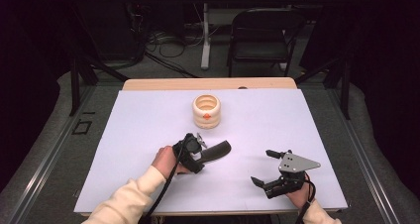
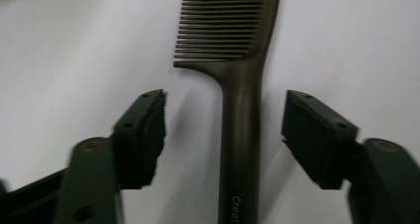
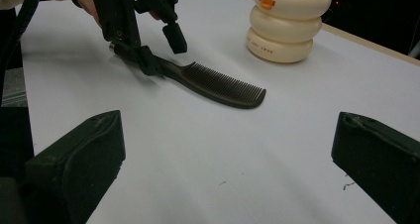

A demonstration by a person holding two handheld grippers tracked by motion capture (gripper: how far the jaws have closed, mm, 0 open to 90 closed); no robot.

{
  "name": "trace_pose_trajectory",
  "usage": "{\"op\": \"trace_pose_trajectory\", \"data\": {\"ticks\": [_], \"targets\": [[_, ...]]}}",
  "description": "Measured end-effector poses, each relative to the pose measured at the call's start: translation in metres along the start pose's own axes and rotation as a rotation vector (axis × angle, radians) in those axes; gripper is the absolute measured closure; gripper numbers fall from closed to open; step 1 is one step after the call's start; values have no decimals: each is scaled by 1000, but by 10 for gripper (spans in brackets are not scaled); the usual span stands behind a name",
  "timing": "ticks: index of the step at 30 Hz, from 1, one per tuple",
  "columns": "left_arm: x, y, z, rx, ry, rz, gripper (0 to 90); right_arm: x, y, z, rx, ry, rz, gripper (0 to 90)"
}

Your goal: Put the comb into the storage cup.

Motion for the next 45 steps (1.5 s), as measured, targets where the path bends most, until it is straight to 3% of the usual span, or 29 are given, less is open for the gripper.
{"op": "trace_pose_trajectory", "data": {"ticks": [6, 12, 19, 25, 31, 45], "targets": [[0, -2, -2, -58, -2, 44, 531, 0, -1, 1, -6, -2, -4, 0], [-1, -1, -7, -96, -11, 68, 630, 0, 0, 0, -3, -1, -1, 0], [-6, -2, -11, -131, 5, 82, 710, 0, -1, 1, -5, 1, -4, 0], [-7, -2, -13, -149, 9, 94, 722, 0, -1, 1, -7, -2, -5, 0], [-8, -2, -13, -144, 7, 99, 725, 0, 0, 1, -4, 1, -2, 0], [-9, 9, -5, -77, -4, 113, 727, 0, 0, 1, -4, -2, 0, 0]]}}
Point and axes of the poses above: each handheld gripper's, and its own axes: y roughly backward along the jaws, z roughly out of its underside, x roughly to its right, the point moved 4 cm from there along -y, roughly forward along the jaws, and after that the axes turned 6 degrees about -x, right-handed, at the moved point
